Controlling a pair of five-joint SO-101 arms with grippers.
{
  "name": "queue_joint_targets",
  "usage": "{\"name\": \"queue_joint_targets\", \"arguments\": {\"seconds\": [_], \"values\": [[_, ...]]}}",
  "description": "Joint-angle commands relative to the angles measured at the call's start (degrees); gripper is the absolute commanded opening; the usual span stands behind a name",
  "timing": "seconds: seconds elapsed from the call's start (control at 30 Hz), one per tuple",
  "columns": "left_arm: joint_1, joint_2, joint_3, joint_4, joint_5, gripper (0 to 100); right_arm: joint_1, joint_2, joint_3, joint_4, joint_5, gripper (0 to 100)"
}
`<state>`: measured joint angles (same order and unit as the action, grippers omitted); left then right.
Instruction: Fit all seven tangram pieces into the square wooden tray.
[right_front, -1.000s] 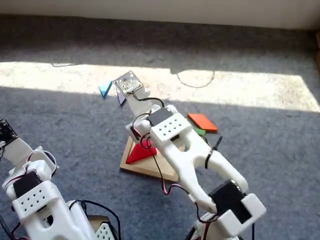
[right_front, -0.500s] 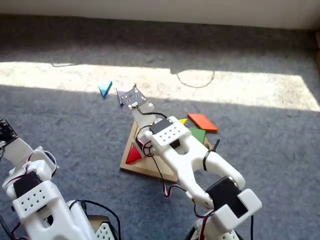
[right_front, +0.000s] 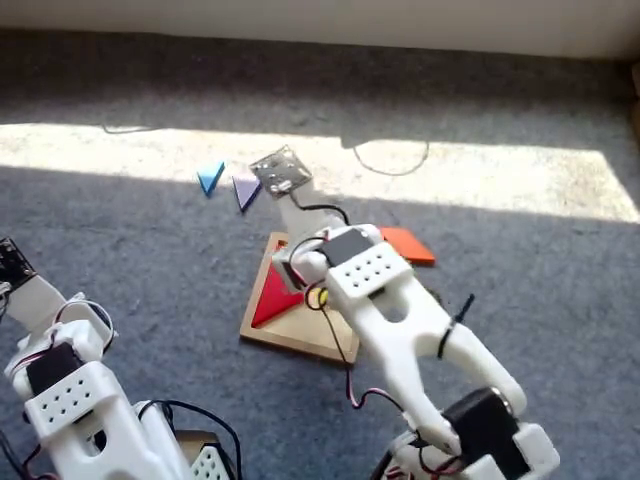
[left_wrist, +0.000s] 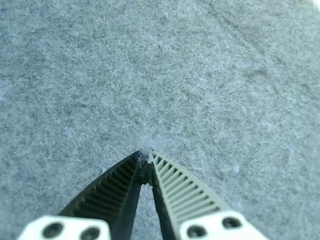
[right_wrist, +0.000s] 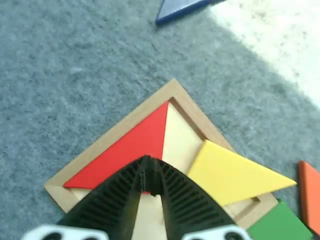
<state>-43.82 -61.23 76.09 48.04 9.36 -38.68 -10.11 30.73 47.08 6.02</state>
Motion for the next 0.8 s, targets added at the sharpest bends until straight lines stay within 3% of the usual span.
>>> {"name": "queue_joint_targets", "arguments": {"seconds": [0.0, 0.2, 0.53, 0.77], "values": [[-0.57, -0.75, -1.71, -0.97, -0.26, 0, 7.96, -12.7, 3.12, 5.49, 0.53, 0.5], [-0.57, -0.75, -1.71, -0.97, -0.26, 0, 16.92, -10.51, 3.47, 7.87, 0.79, 0.5], [-0.57, -0.75, -1.63, -0.97, -0.26, 0, 22.81, 9.54, -7.08, 4.97, 0.88, 0.5], [-0.48, -0.75, -1.63, -0.97, -0.26, 0, 23.16, 16.48, -13.32, 4.7, 0.88, 0.5]]}}
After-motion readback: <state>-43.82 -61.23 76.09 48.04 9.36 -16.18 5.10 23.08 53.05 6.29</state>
